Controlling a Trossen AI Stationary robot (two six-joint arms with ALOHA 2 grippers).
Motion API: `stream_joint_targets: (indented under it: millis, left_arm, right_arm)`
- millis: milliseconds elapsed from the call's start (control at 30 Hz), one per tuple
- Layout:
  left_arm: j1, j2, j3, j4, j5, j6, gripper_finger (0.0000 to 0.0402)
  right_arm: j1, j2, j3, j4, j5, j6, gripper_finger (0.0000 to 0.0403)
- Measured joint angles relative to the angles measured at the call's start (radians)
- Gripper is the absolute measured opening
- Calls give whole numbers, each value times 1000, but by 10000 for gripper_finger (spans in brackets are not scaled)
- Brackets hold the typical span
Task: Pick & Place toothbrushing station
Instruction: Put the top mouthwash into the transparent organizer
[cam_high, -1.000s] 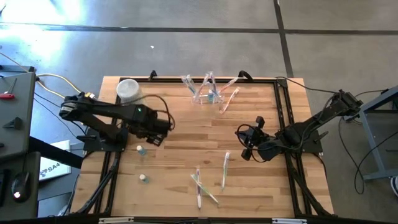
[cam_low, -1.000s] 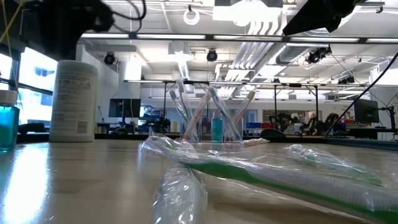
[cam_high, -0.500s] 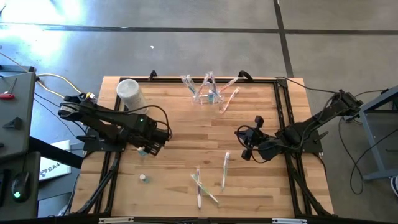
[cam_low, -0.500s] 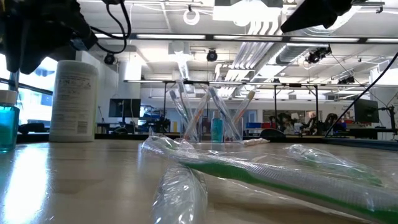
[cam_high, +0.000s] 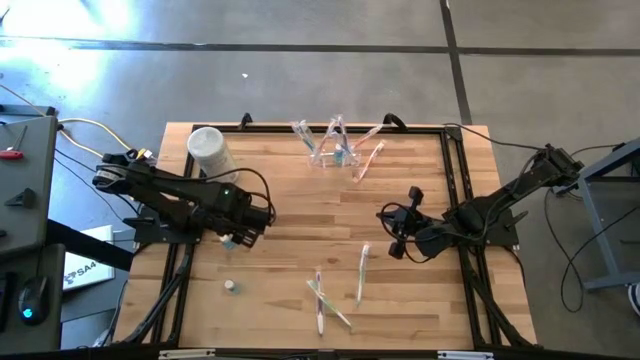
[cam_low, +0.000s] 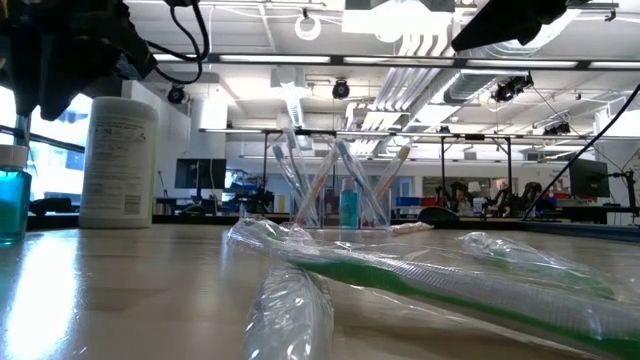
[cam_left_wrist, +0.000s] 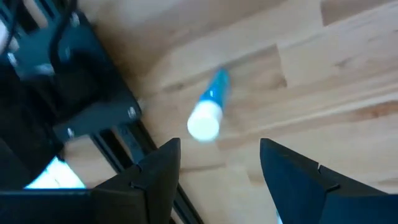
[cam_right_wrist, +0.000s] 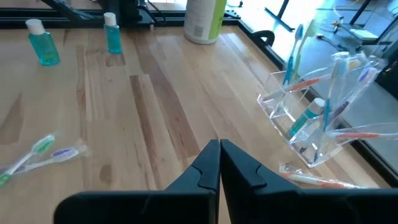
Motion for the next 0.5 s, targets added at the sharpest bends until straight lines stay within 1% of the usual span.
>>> stream_joint_targets:
  millis: [67, 167, 267, 433, 500]
  left_arm:
    - [-8, 0, 0, -1, -40, 9, 214]
    - [-29, 0, 0, 4, -43, -15, 214]
    - [-58, 0, 0, 4, -47, -1, 214]
    - [-102, 0, 0, -5, -93, -42, 214]
    - [-106, 0, 0, -14, -95, -48, 214]
  right_arm:
    - [0, 0, 0, 0, -8, 0, 4]
    - [0, 0, 0, 0, -10, 0, 4]
    - [0, 0, 0, 0, -10, 0, 3]
    - [0, 0, 0, 0, -10, 0, 3]
    - [0, 0, 0, 0, -10, 0, 3]
